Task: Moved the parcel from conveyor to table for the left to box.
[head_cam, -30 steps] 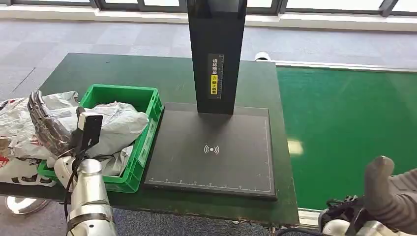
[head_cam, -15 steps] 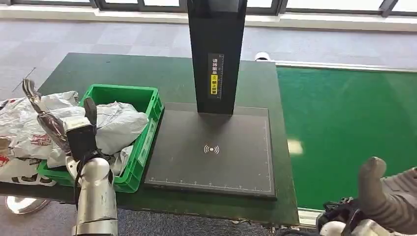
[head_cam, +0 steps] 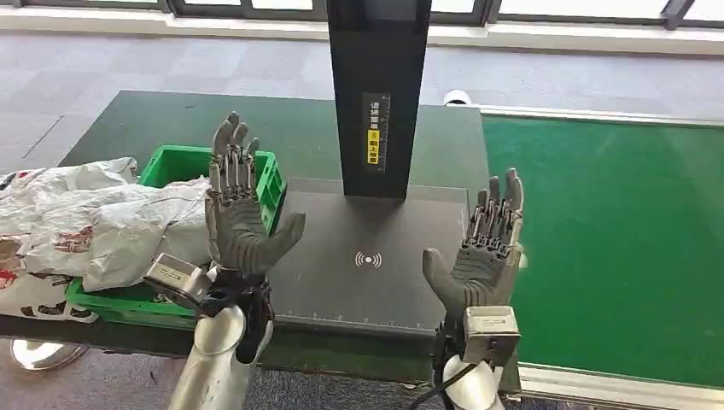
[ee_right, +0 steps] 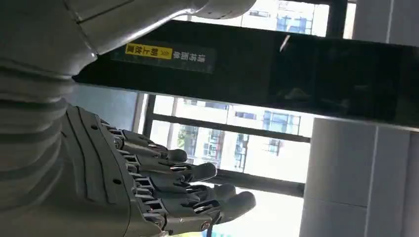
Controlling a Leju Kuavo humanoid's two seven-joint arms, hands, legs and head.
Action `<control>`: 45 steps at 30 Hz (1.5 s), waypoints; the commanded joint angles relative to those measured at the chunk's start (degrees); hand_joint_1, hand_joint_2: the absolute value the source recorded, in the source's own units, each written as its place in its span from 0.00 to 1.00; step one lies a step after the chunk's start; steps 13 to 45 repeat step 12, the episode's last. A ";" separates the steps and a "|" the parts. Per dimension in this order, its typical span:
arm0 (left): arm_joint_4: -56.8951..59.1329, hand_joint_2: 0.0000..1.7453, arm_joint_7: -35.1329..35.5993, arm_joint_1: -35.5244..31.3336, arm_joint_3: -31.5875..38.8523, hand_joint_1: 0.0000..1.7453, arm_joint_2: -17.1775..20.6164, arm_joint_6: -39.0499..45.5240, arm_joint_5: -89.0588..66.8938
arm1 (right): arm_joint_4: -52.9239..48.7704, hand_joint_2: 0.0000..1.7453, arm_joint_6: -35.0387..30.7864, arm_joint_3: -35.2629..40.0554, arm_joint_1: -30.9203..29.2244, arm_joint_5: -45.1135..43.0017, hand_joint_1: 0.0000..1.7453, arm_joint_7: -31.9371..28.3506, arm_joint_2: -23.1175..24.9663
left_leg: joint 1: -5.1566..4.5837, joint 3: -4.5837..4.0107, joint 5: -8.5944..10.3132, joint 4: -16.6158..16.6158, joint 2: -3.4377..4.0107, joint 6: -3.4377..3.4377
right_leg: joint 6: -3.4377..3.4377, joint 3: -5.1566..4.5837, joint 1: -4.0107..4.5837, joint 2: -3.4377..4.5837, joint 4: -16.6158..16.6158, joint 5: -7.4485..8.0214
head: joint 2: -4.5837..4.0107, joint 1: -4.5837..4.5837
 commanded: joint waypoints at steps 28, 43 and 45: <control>15.39 1.00 0.19 2.00 3.08 0.00 -3.02 -1.68 2.84 | 15.14 1.00 -2.05 1.39 -5.56 0.36 0.00 -0.02 -0.73 | -0.03 0.17 -0.01 -0.14 0.11 0.03 | 0.03 0.14 -0.02 0.09 -0.15 0.02 | 0.00 0.00; 15.39 1.00 0.19 2.00 3.08 0.00 -3.02 -1.68 2.84 | 15.14 1.00 -2.05 1.39 -5.56 0.36 0.00 -0.02 -0.73 | -0.03 0.17 -0.01 -0.14 0.11 0.03 | 0.03 0.14 -0.02 0.09 -0.15 0.02 | 0.00 0.00; 15.39 1.00 0.19 2.00 3.08 0.00 -3.02 -1.68 2.84 | 15.14 1.00 -2.05 1.39 -5.56 0.36 0.00 -0.02 -0.73 | -0.03 0.17 -0.01 -0.14 0.11 0.03 | 0.03 0.14 -0.02 0.09 -0.15 0.02 | 0.00 0.00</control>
